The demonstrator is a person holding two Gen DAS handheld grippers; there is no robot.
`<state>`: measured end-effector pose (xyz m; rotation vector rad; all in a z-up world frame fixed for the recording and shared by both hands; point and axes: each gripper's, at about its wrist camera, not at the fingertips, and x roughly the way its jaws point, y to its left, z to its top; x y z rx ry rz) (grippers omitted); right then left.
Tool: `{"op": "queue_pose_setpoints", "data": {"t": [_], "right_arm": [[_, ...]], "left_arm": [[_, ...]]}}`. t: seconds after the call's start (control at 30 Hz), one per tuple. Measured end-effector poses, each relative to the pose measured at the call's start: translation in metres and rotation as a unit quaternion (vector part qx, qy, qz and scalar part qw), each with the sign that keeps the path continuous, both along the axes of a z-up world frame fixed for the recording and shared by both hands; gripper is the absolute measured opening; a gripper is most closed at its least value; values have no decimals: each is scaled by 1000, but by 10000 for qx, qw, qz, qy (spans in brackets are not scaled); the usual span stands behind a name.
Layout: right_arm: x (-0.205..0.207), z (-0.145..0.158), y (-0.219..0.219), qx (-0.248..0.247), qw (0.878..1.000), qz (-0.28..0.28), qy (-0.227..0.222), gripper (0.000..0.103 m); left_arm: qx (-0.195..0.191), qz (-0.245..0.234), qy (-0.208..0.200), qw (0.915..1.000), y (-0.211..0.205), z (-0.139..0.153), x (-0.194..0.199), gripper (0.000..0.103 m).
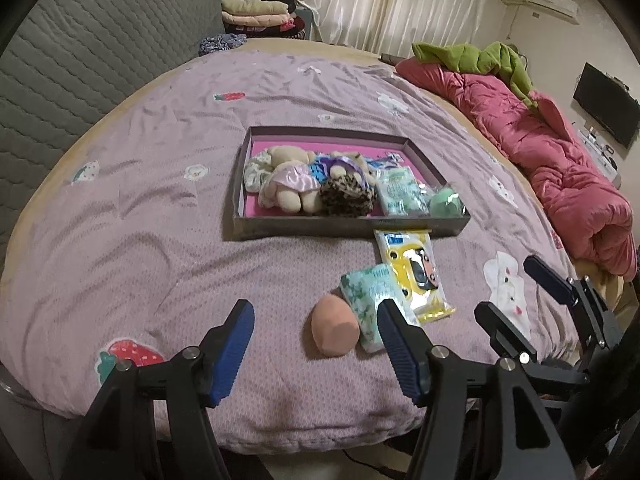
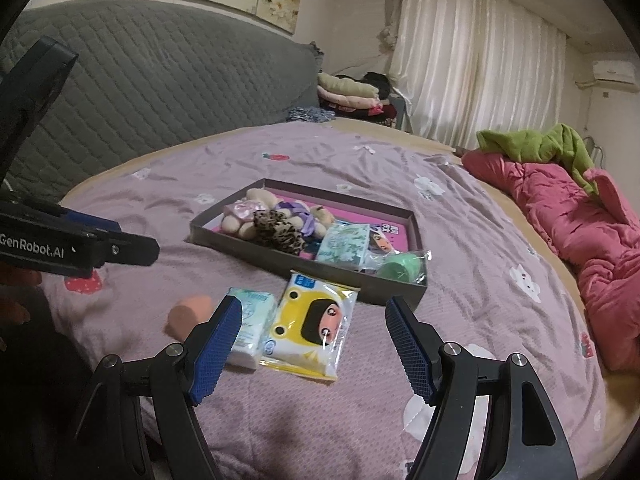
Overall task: Organize soft objects
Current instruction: 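Move both tools toward the peach makeup sponge and the floral tissue pack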
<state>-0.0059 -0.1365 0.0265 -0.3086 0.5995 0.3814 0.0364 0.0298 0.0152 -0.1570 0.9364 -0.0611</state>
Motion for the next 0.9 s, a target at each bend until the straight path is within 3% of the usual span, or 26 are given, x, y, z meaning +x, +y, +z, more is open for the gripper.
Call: {"op": "queue_pose_setpoints", "data": {"t": [0.9], "right_arm": [[-5, -27, 20, -110, 9980, 446, 430, 76]], "left_arm": [[-98, -116, 503, 9986, -11, -36, 1, 64]]}}
